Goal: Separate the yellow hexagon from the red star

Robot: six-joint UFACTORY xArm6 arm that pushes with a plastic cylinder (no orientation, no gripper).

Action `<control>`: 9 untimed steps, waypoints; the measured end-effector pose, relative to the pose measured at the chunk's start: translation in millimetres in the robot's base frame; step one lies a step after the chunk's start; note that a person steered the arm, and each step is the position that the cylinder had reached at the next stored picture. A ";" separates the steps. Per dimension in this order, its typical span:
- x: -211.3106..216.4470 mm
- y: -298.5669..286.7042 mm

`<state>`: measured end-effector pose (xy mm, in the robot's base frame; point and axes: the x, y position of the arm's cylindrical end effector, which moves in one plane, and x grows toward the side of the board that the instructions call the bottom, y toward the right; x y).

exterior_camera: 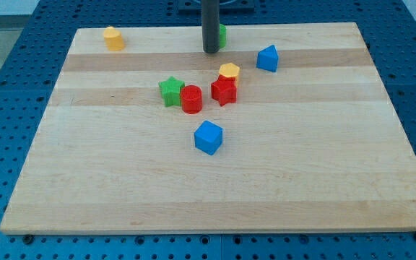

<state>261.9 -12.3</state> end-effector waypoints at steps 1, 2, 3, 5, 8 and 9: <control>18.8 -4.6; 48.3 -17.0; 67.5 -23.6; 93.2 17.4; 93.2 118.8; 93.3 152.5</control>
<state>355.2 140.2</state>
